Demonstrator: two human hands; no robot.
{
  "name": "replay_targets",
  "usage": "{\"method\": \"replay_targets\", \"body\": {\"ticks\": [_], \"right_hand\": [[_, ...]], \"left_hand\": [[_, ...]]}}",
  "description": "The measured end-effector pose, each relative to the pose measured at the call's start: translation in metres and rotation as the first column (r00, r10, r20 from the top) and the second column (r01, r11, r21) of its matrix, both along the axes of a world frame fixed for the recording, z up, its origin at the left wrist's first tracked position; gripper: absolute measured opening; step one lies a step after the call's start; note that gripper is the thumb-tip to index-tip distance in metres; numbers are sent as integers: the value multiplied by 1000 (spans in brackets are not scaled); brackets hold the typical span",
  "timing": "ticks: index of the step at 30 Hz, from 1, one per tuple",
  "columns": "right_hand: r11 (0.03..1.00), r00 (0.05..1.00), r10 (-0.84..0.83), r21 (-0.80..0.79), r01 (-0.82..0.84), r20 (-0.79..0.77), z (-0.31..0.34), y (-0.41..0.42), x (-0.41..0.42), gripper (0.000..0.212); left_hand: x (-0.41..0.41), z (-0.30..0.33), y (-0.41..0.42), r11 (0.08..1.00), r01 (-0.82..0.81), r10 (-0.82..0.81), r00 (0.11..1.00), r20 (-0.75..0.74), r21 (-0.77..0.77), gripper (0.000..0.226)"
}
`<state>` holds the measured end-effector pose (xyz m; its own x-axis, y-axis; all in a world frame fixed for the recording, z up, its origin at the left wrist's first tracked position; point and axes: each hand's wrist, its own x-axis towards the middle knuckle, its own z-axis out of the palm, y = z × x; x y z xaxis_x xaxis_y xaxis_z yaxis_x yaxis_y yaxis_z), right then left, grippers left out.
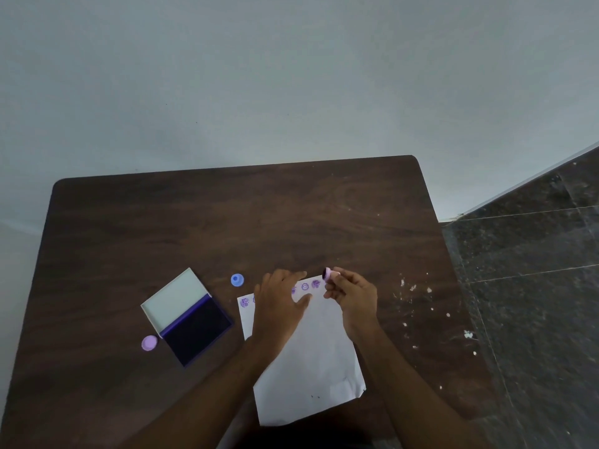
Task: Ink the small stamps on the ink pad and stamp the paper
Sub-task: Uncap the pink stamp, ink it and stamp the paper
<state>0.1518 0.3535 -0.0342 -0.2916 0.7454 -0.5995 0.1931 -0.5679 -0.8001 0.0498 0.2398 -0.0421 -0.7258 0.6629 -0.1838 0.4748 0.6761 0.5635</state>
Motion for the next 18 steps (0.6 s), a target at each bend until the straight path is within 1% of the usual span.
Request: {"method": "replay_targets", "body": {"ticks": [3,6,11,14,15,16,17,18], "right_hand": [[999,1000,-7,-51,7,-1,2,-8,-6,10],[982,997,-77,-174,75,-9,6,-12,-13,12],[946,982,-130,-313,82,-135,19,-17,-22,19],[924,969,-154,-374,72,-194,25,-20,-30,20],[917,964,-160,-395,65,-213,27,-22,-33,20],[910,960,-162,-412,55,-229,29,-24,-36,20],[905,958,-155,-424,40,-241,31,-27,-39,19],[902,958,-142,-431,22,-248,32,-30,-43,20]], "left_hand": [[-8,5,-13,998,-67,67,998,-13,12,39],[-16,9,-23,998,-65,65,997,-38,-2,32],[-21,16,-30,985,-147,141,988,70,91,30],[-26,24,-37,983,-157,145,983,115,98,26],[-28,28,-41,979,-150,131,982,138,140,21],[-29,31,-47,966,-146,113,981,160,214,13],[-30,34,-54,949,-151,106,980,169,277,9],[-31,37,-61,939,-160,112,979,169,306,9]]}}
